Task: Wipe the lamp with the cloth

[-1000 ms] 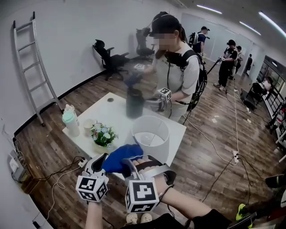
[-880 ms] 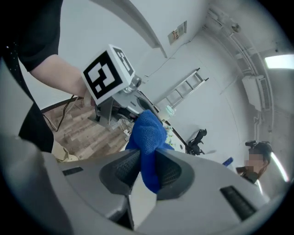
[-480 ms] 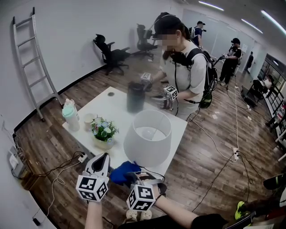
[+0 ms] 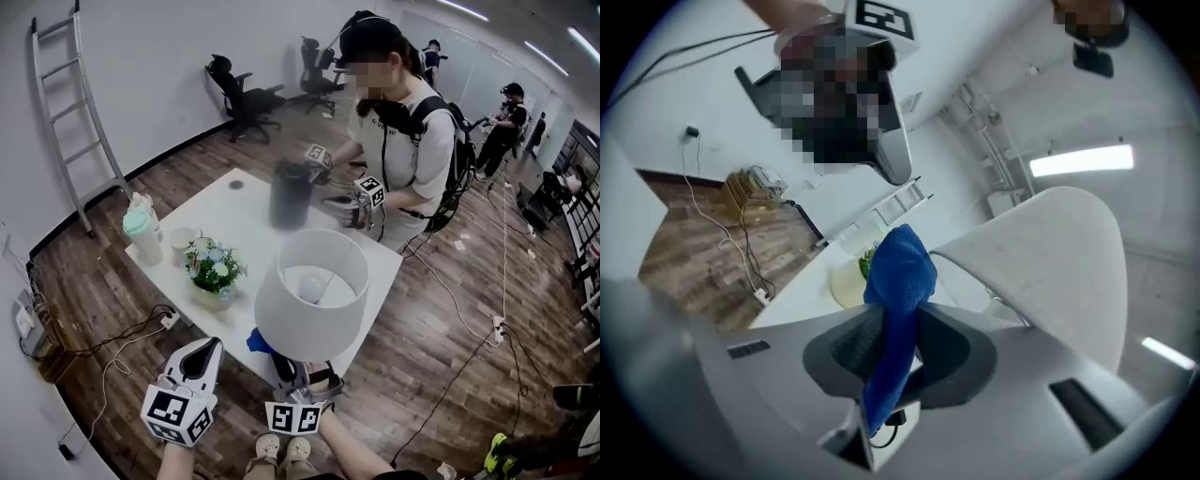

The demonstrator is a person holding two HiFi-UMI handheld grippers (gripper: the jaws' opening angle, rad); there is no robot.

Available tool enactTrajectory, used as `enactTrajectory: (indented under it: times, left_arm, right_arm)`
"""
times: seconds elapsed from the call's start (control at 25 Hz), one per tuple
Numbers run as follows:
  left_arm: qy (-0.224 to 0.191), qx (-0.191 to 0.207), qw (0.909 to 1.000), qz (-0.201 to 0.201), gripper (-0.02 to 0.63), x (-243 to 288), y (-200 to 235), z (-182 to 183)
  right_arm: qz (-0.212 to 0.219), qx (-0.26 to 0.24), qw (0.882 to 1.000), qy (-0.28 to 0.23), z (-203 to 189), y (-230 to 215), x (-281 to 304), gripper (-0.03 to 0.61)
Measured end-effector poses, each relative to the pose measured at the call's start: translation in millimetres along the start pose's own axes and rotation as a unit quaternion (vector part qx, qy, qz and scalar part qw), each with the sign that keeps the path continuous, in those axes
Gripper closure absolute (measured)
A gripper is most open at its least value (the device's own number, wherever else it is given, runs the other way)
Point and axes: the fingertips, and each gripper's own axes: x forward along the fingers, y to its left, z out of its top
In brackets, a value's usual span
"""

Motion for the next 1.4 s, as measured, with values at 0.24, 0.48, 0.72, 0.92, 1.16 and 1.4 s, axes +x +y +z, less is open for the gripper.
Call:
enactTrajectory:
  times: [0.24, 0.48, 0.72, 0.92, 1.16, 1.4]
  left_arm:
    - [0.0, 0.0, 0.9999, -0.013, 0.601, 9, -12, -4]
    - [0.008, -0.012, 0.9998, -0.015, 0.601, 13, -16, -15]
    - [0.017, -0.015, 0.9996, -0.015, 0.601, 16, -20, -24]
    - [0.013, -0.032, 0.9991, -0.023, 0.601, 22, -30, -24]
    - [0.009, -0.034, 0.999, -0.028, 0.601, 30, -36, -21]
    - [0.007, -0.033, 0.999, -0.029, 0.601, 33, -42, -19]
  right_arm:
    - [-0.07, -0.02, 0.997, 0.005, -30, -22, 26, 0.494]
    - [-0.019, 0.008, 0.999, 0.04, -42, 0, 43, 0.494]
    - [0.205, 0.056, 0.971, 0.112, -59, 79, 38, 0.494]
    - [0.198, 0.118, 0.972, 0.038, -28, 69, -13, 0.492]
    - [-0.001, 0.066, 0.997, -0.035, -39, -19, -35, 0.492]
    - [-0.026, 0.068, 0.997, -0.026, -61, -52, -15, 0.492]
